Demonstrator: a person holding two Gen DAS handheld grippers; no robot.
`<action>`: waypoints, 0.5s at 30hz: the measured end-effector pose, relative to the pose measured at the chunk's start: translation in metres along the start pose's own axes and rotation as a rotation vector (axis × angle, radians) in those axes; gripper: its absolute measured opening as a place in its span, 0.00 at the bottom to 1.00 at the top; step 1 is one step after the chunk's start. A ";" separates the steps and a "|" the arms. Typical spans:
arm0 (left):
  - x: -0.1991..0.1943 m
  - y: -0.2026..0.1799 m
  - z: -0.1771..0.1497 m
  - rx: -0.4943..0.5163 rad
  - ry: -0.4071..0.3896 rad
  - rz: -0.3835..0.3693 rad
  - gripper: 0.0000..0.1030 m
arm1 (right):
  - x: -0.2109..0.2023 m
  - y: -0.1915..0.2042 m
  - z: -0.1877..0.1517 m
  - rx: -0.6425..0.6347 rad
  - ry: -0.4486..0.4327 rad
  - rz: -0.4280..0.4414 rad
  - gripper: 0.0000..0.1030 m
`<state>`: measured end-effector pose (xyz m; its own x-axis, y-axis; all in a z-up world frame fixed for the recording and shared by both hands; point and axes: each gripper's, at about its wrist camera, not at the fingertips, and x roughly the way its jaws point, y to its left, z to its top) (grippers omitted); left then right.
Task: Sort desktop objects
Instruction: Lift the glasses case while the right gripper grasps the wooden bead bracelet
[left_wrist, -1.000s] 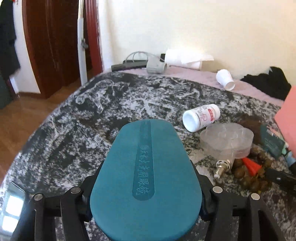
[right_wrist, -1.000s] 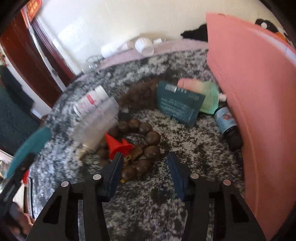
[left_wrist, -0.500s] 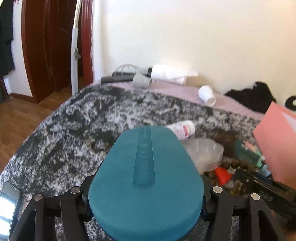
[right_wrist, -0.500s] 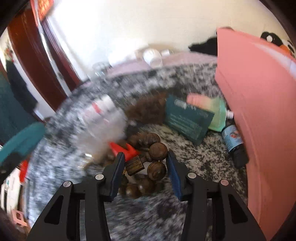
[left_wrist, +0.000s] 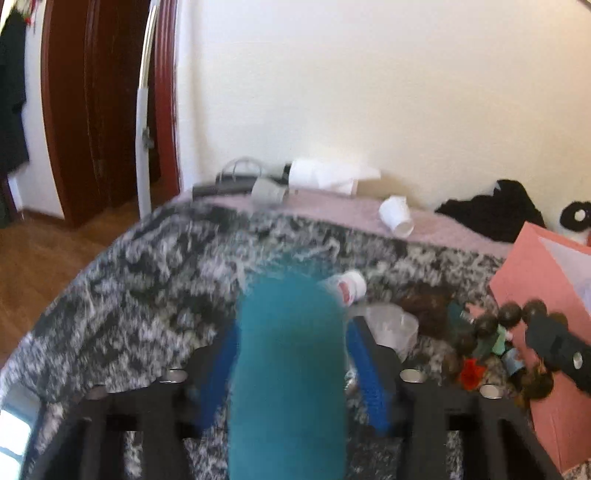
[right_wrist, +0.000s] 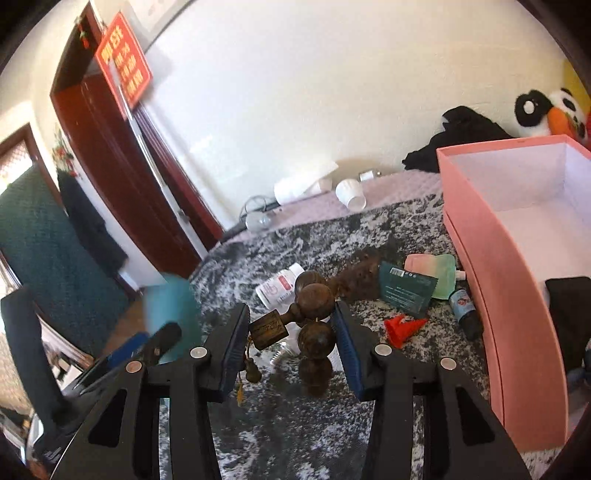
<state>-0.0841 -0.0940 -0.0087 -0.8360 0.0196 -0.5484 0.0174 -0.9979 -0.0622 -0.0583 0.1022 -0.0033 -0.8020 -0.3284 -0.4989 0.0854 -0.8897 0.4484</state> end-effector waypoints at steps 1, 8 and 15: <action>-0.002 -0.006 0.002 0.014 -0.012 -0.008 0.49 | -0.005 0.000 -0.001 0.005 -0.006 0.003 0.47; 0.017 -0.027 -0.003 0.071 0.065 -0.059 0.33 | -0.043 0.002 0.005 -0.026 -0.082 -0.036 0.47; 0.057 0.016 -0.033 -0.045 0.235 0.084 1.00 | -0.048 -0.007 0.010 0.005 -0.082 -0.008 0.47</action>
<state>-0.1129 -0.1068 -0.0687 -0.6801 -0.0447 -0.7317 0.1103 -0.9930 -0.0419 -0.0262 0.1275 0.0256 -0.8482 -0.2944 -0.4403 0.0760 -0.8904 0.4488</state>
